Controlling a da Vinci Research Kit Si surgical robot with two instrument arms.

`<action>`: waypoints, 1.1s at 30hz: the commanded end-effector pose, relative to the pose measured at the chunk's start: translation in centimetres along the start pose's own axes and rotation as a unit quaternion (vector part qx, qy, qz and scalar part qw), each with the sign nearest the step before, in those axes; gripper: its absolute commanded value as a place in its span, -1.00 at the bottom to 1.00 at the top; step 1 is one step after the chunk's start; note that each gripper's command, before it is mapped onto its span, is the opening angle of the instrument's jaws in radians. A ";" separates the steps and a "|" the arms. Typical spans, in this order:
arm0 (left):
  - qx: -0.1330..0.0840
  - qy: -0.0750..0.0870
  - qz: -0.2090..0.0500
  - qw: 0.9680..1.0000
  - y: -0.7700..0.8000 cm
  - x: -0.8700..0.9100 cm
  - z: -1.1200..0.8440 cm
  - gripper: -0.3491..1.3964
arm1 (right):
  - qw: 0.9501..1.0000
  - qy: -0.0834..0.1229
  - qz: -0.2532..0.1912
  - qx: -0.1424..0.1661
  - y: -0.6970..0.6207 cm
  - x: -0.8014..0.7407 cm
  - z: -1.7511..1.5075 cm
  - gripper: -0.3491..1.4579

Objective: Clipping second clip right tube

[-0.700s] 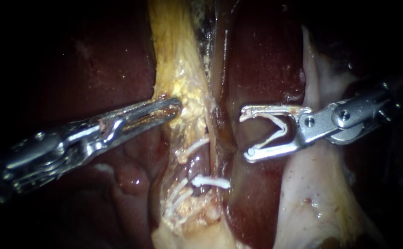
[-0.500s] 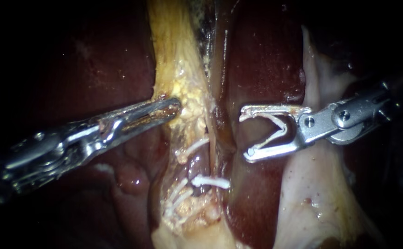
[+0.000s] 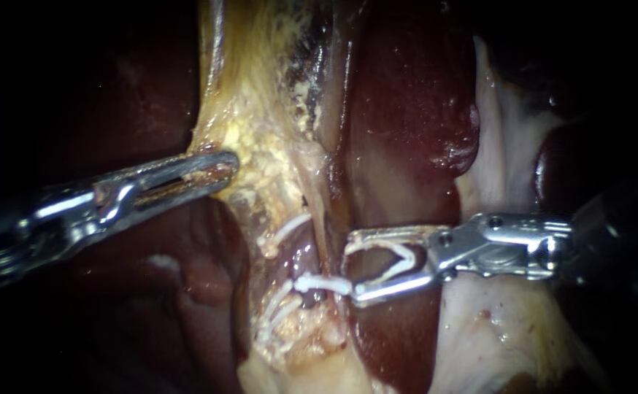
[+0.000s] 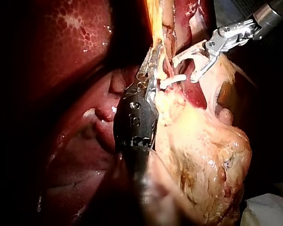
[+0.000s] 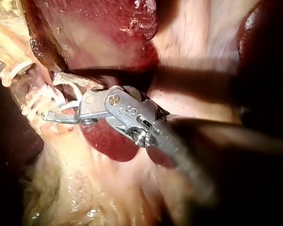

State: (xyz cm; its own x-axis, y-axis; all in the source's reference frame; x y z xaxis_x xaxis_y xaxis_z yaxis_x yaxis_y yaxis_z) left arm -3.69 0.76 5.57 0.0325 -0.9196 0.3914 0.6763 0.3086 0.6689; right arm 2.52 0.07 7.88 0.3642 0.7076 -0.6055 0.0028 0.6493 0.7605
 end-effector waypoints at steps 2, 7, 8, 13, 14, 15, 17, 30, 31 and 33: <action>-0.003 -0.003 0.000 1.000 -0.06 0.00 -0.03 -1.00 | 1.000 -0.006 0.007 -0.005 0.07 -0.05 0.08 0.01; 0.001 -0.005 -0.001 1.000 -0.18 0.01 -0.07 -1.00 | 1.000 -0.003 0.016 -0.015 0.17 -0.06 0.24 0.01; 0.001 -0.005 -0.002 1.000 -0.19 0.01 -0.07 -1.00 | 1.000 -0.002 0.016 -0.016 0.17 -0.05 0.27 0.01; 0.001 -0.005 -0.002 1.000 -0.20 0.01 -0.08 -1.00 | 1.000 0.000 0.025 -0.016 0.15 0.01 0.41 0.00; 0.001 -0.005 -0.002 1.000 -0.20 0.01 -0.08 -1.00 | 0.999 0.002 0.031 -0.016 0.14 0.01 0.42 -0.01; 0.001 -0.005 -0.001 1.000 -0.20 0.01 -0.08 -1.00 | 0.999 0.003 0.034 -0.014 0.14 0.02 0.44 -0.02; 0.002 -0.004 -0.001 1.000 -0.20 0.01 -0.07 -1.00 | 0.999 0.002 0.037 -0.012 0.13 0.03 0.46 -0.05; 0.002 -0.004 -0.001 1.000 -0.20 0.02 -0.07 -1.00 | 0.997 -0.012 0.074 -0.008 0.12 0.05 0.38 -1.00; 0.002 -0.004 -0.001 1.000 -0.20 0.02 -0.07 -1.00 | 0.997 -0.012 0.080 -0.008 0.11 0.05 0.38 -1.00; 0.002 -0.004 -0.001 1.000 -0.20 0.02 -0.07 -1.00 | 0.996 -0.012 0.083 -0.008 0.11 0.04 0.38 -1.00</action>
State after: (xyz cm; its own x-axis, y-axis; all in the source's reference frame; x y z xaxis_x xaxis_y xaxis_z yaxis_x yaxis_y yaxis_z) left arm -3.77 0.67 5.39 0.0245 -0.9184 0.3949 0.6732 0.3072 0.6726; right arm 2.89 0.07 8.04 0.3823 0.7987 -0.4647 -0.0761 0.5284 0.8456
